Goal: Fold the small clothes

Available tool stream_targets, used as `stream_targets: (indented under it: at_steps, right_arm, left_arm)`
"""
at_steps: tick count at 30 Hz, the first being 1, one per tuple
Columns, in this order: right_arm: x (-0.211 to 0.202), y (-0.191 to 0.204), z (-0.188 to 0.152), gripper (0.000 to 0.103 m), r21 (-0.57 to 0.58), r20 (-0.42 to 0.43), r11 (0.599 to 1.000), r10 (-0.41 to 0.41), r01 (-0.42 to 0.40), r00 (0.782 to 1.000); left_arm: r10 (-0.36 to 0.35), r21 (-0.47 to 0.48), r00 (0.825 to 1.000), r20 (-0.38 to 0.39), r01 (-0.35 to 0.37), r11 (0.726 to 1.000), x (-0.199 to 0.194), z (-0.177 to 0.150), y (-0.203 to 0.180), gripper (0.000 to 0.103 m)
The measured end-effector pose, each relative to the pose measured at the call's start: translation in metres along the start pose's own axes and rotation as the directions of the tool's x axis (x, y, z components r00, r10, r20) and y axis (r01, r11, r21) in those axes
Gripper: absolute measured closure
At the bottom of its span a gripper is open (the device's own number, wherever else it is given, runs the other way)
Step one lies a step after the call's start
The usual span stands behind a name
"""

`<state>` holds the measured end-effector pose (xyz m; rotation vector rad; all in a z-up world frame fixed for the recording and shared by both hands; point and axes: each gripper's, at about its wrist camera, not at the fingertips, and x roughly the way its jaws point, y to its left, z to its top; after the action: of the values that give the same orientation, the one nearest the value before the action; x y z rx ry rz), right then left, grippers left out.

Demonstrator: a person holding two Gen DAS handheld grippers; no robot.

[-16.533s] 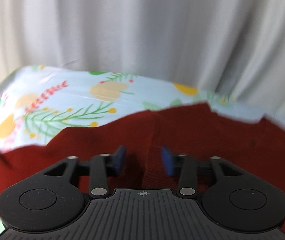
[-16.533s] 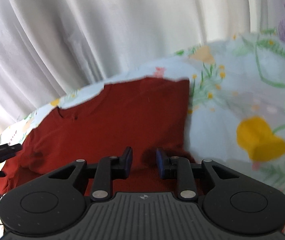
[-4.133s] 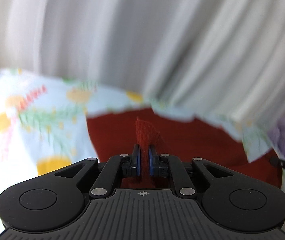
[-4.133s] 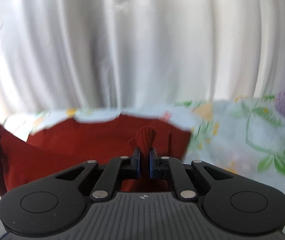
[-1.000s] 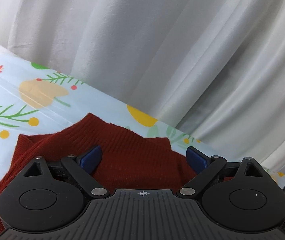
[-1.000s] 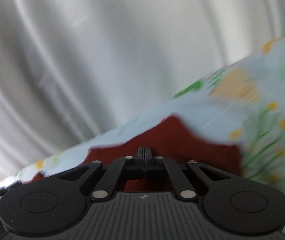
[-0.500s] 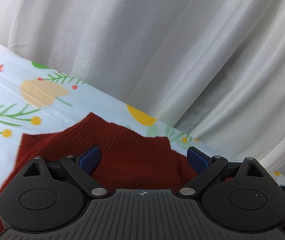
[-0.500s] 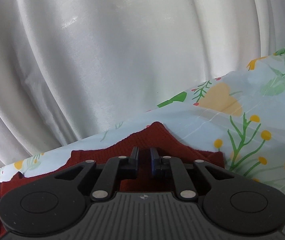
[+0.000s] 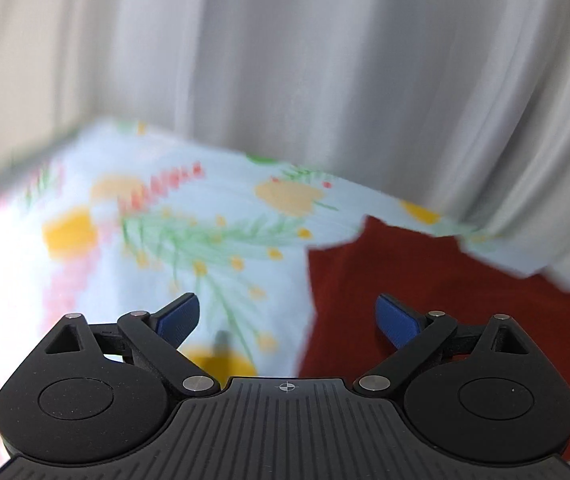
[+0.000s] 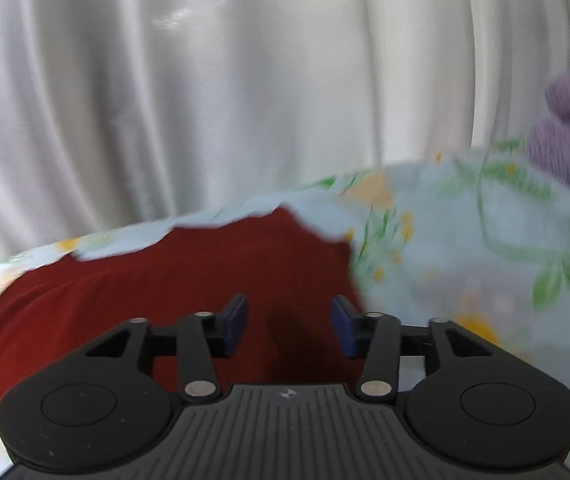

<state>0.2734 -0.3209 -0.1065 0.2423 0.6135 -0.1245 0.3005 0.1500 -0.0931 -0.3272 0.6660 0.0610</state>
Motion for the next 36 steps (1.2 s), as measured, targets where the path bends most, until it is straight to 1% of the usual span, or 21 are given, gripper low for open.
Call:
stream_targets:
  at_steps: [2, 3, 4, 6, 7, 9, 10, 11, 13, 15, 16, 20, 22, 24, 26, 28, 30, 31, 32, 33, 36]
  right_arm:
    - [-0.014, -0.003, -0.015, 0.054, 0.051, -0.027, 0.999, 0.014, -0.012, 1.000]
    - [-0.018, -0.004, -0.020, 0.054, 0.069, -0.044, 0.997, 0.023, -0.019, 0.999]
    - [-0.019, -0.005, -0.024, 0.054, 0.079, -0.060, 0.997, 0.027, -0.023, 0.998]
    - [-0.018, -0.003, -0.028, 0.054, 0.062, -0.083, 0.998, 0.032, -0.027, 0.996]
    - [-0.018, -0.002, -0.027, 0.054, 0.052, -0.085, 0.998, 0.024, -0.019, 0.996]
    - [-0.023, 0.000, -0.025, 0.054, 0.055, -0.070, 0.998, 0.037, -0.033, 0.997]
    - [-0.027, 0.000, -0.025, 0.054, 0.062, -0.063, 0.997, 0.053, -0.049, 0.997]
    - [-0.029, 0.001, -0.025, 0.054, 0.063, -0.063, 0.996, 0.066, -0.062, 0.996]
    - [-0.033, 0.005, -0.025, 0.054, 0.054, -0.067, 0.995, 0.082, -0.079, 0.994]
    - [-0.034, 0.009, -0.026, 0.054, 0.049, -0.074, 0.995, 0.093, -0.090, 0.993]
    - [-0.033, 0.011, -0.027, 0.054, 0.051, -0.079, 0.994, 0.101, -0.098, 0.992]
    - [-0.032, 0.021, -0.030, 0.054, 0.041, -0.098, 0.992, 0.123, -0.119, 0.988]
    - [-0.031, 0.027, -0.031, 0.054, 0.032, -0.103, 0.991, 0.134, -0.131, 0.986]
    - [-0.030, 0.033, -0.031, 0.054, 0.031, -0.111, 0.989, 0.150, -0.148, 0.982]
    - [-0.028, 0.041, -0.031, 0.054, 0.032, -0.124, 0.984, 0.176, -0.174, 0.976]
    - [-0.025, 0.052, -0.032, 0.055, 0.017, -0.143, 0.979, 0.205, -0.204, 0.968]
    - [-0.019, 0.066, -0.036, 0.058, -0.006, -0.159, 0.972, 0.232, -0.236, 0.960]
    - [-0.015, 0.073, -0.038, 0.059, -0.017, -0.168, 0.967, 0.247, -0.254, 0.954]
    - [-0.012, 0.080, -0.041, 0.060, -0.026, -0.177, 0.962, 0.262, -0.271, 0.949]
    - [-0.008, 0.089, -0.043, 0.062, -0.037, -0.184, 0.956, 0.280, -0.292, 0.942]
    - [0.006, 0.114, -0.052, 0.068, -0.085, -0.207, 0.937, 0.316, -0.338, 0.926]
  left_arm:
    - [-0.071, -0.128, 0.996, -0.062, 0.062, 0.990, -0.011, -0.012, 0.011, 0.003]
    - [-0.108, -0.171, 0.991, -0.075, 0.094, 0.981, -0.014, -0.019, 0.013, 0.003]
    - [-0.142, -0.206, 0.986, -0.090, 0.121, 0.971, -0.017, -0.024, 0.016, 0.003]
    - [-0.220, -0.276, 0.969, -0.116, 0.182, 0.944, -0.021, -0.033, 0.019, 0.004]
    - [-0.258, -0.312, 0.959, -0.120, 0.210, 0.926, -0.023, -0.036, 0.021, 0.004]
    - [-0.342, -0.393, 0.934, -0.100, 0.278, 0.877, -0.027, -0.044, 0.026, 0.004]
    - [-0.377, -0.426, 0.921, -0.098, 0.304, 0.852, -0.028, -0.048, 0.030, 0.004]
    - [-0.396, -0.450, 0.912, -0.104, 0.312, 0.837, -0.026, -0.050, 0.031, 0.004]
    - [-0.403, -0.473, 0.907, -0.124, 0.303, 0.828, -0.020, -0.053, 0.034, 0.005]
    - [-0.399, -0.489, 0.909, -0.123, 0.294, 0.821, -0.014, -0.054, 0.035, 0.006]
    - [-0.394, -0.497, 0.912, -0.118, 0.289, 0.818, -0.011, -0.053, 0.037, 0.008]
    - [-0.377, -0.506, 0.919, -0.111, 0.275, 0.818, -0.003, -0.047, 0.037, 0.012]
    - [-0.388, -0.519, 0.916, -0.102, 0.284, 0.806, 0.000, -0.044, 0.038, 0.012]
    - [-0.404, -0.547, 0.911, -0.087, 0.295, 0.783, 0.005, -0.045, 0.040, 0.016]
    - [-0.430, -0.589, 0.901, -0.060, 0.316, 0.744, 0.009, -0.046, 0.046, 0.025]
    - [-0.463, -0.623, 0.886, -0.025, 0.348, 0.701, 0.013, -0.045, 0.051, 0.028]
    - [-0.487, -0.637, 0.874, -0.004, 0.373, 0.674, 0.018, -0.044, 0.053, 0.028]
    - [-0.496, -0.639, 0.868, -0.010, 0.376, 0.671, 0.023, -0.042, 0.053, 0.028]
    - [-0.490, -0.636, 0.871, -0.029, 0.362, 0.681, 0.030, -0.041, 0.051, 0.028]
    - [-0.473, -0.632, 0.880, -0.043, 0.343, 0.695, 0.035, -0.039, 0.050, 0.031]
    - [-0.458, -0.624, 0.888, -0.034, 0.339, 0.704, 0.044, -0.031, 0.047, 0.030]
